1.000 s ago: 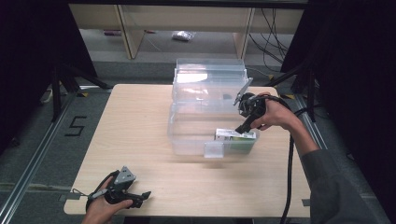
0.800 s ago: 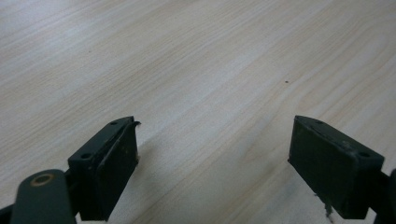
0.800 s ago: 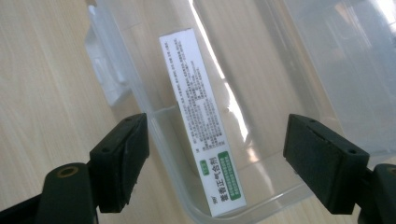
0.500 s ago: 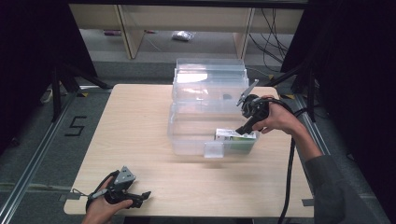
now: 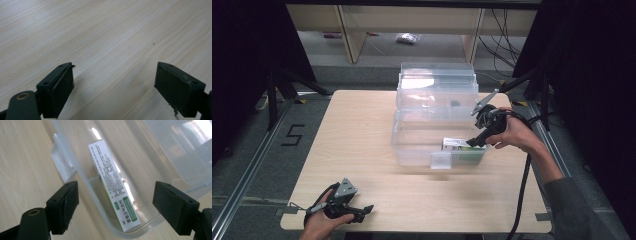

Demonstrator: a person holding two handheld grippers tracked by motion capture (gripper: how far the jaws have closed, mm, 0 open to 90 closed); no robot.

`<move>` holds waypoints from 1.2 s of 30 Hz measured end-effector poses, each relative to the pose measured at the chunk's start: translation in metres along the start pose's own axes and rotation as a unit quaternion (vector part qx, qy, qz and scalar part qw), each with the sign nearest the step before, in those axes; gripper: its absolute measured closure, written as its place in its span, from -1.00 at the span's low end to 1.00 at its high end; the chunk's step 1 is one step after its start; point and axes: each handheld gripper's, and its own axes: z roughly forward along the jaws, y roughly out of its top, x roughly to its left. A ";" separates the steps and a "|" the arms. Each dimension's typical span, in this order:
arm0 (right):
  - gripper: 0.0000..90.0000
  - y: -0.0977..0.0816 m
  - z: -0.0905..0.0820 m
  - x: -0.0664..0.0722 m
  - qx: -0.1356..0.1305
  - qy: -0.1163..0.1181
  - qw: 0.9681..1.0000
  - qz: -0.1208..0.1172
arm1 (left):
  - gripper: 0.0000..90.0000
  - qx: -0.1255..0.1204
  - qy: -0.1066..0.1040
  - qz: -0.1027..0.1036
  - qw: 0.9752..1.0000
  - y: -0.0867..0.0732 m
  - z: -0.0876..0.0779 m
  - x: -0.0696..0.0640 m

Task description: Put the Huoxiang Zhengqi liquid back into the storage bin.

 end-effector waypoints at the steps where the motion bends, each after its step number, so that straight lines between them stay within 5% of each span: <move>1: -0.52 -0.002 -0.001 0.000 -0.006 -0.005 1.000 -0.002 | -0.67 0.000 0.000 0.000 1.000 0.000 0.000 0.000; 17: -0.58 -0.028 -0.008 0.006 -0.045 -0.008 0.998 0.035 | -0.66 0.000 0.001 0.000 1.000 0.000 0.000 0.000; 25: -0.59 -0.044 -0.011 0.014 -0.093 -0.010 0.993 0.070 | -0.66 0.006 -0.003 0.006 1.000 0.000 -0.001 0.000; 36: -0.61 -0.065 -0.009 0.038 -0.131 -0.009 0.989 0.074 | -0.67 0.005 -0.003 0.006 1.000 0.000 -0.001 0.000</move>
